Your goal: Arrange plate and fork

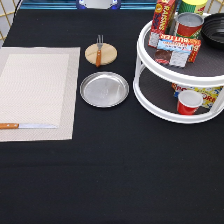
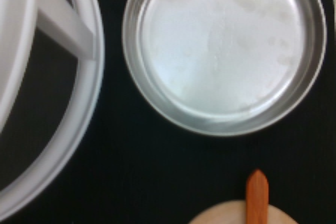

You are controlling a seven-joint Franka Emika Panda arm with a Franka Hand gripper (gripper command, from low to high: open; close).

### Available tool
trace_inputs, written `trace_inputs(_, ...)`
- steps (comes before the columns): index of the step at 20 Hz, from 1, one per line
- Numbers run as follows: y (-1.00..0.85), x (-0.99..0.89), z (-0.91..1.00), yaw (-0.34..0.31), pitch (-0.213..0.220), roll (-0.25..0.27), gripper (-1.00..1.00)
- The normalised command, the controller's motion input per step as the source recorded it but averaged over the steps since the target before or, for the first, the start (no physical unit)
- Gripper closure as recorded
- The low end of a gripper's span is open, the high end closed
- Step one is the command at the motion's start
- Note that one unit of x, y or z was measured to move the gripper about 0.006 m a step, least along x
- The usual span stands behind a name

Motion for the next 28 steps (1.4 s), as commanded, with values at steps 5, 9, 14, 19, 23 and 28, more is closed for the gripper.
trace_inputs(5, -0.25, 0.76, -0.05, 0.000, 0.027, 0.023, -1.00)
trace_inputs(9, -0.20, 0.65, -0.23, 0.000, 0.062, 0.025, -1.00)
trace_inputs(14, -0.07, 0.71, -0.25, 0.000, 0.091, 0.020, -1.00)
trace_inputs(19, -0.08, 0.75, -0.21, 0.005, 0.061, 0.054, -1.00)
trace_inputs(23, -0.16, 0.76, -0.27, 0.007, 0.044, 0.094, -1.00)
trace_inputs(28, -0.30, 0.59, -0.29, 0.018, 0.023, 0.150, -1.00)
